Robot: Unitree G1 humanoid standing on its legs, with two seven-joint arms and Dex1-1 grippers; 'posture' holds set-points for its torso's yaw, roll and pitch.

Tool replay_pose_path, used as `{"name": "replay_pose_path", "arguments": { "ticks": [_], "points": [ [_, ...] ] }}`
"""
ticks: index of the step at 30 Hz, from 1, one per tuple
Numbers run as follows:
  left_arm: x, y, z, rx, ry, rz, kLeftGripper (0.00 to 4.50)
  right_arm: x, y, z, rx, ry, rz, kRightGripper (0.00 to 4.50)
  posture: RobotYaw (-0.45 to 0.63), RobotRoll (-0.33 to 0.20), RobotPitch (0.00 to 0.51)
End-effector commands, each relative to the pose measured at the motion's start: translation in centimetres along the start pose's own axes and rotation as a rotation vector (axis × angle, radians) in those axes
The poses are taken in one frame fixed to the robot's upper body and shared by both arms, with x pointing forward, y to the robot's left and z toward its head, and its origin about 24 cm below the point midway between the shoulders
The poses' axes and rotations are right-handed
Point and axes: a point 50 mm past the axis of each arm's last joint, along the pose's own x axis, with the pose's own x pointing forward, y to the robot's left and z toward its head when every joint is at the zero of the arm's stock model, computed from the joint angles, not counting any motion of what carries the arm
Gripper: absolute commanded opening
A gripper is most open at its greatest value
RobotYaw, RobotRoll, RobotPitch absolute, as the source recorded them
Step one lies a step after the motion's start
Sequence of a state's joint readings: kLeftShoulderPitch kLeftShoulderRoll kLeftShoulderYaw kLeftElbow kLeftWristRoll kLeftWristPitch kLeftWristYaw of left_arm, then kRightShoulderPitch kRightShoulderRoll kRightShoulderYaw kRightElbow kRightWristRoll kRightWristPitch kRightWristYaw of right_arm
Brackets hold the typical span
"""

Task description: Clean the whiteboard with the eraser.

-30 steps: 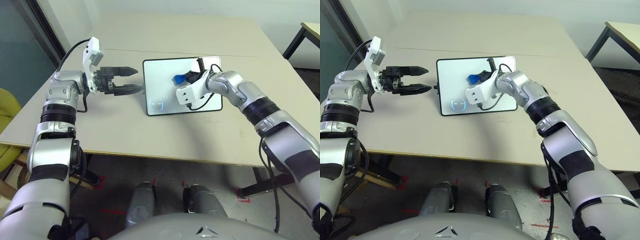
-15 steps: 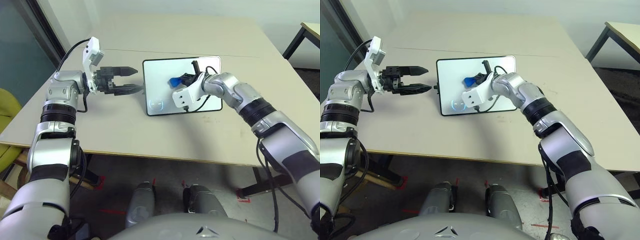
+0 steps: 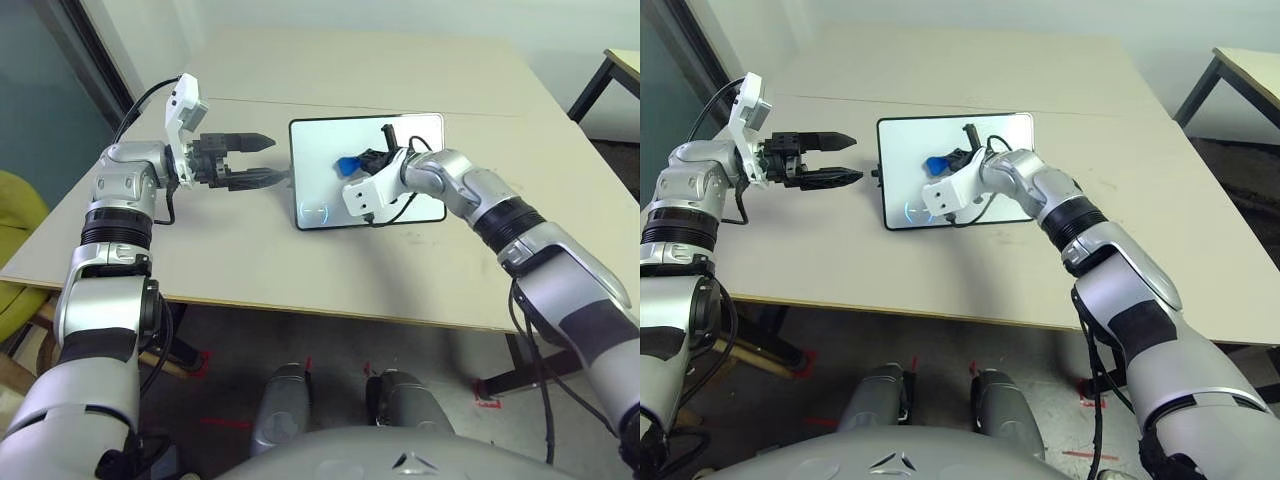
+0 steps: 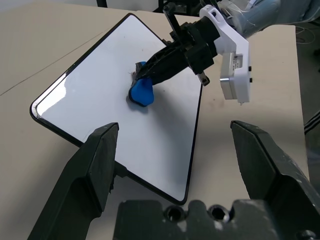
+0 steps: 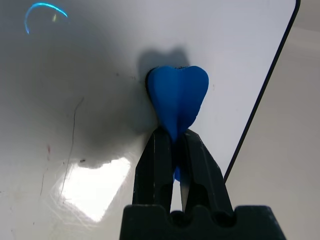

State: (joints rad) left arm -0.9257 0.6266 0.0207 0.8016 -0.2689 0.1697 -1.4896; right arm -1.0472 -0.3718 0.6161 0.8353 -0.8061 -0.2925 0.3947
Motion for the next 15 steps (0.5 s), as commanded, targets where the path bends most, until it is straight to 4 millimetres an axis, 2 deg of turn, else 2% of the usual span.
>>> {"name": "replay_pose_path", "arguments": {
  "ticks": [1,11,13,15],
  "points": [
    [0.1,0.1,0.3,0.014,0.006,0.001,4.5,-0.1,0.9,-1.6,0.036,0.072,0.043,0.0,0.16,0.0,0.001],
    [-0.1,0.1,0.2,0.01,0.012,0.007,4.5,-1.5,0.0,-4.3,0.164,0.165,0.003,0.0,0.17,0.0,0.005],
    [-0.2,0.1,0.1,0.01,0.012,0.01,4.5,-2.0,-0.4,-4.9,0.303,0.158,-0.033,0.0,0.17,0.0,0.012],
    [-0.4,0.1,0.1,0.012,0.008,0.025,4.5,-2.8,-1.2,-5.3,0.52,0.109,-0.087,0.0,0.16,0.0,0.016]
  ]
}}
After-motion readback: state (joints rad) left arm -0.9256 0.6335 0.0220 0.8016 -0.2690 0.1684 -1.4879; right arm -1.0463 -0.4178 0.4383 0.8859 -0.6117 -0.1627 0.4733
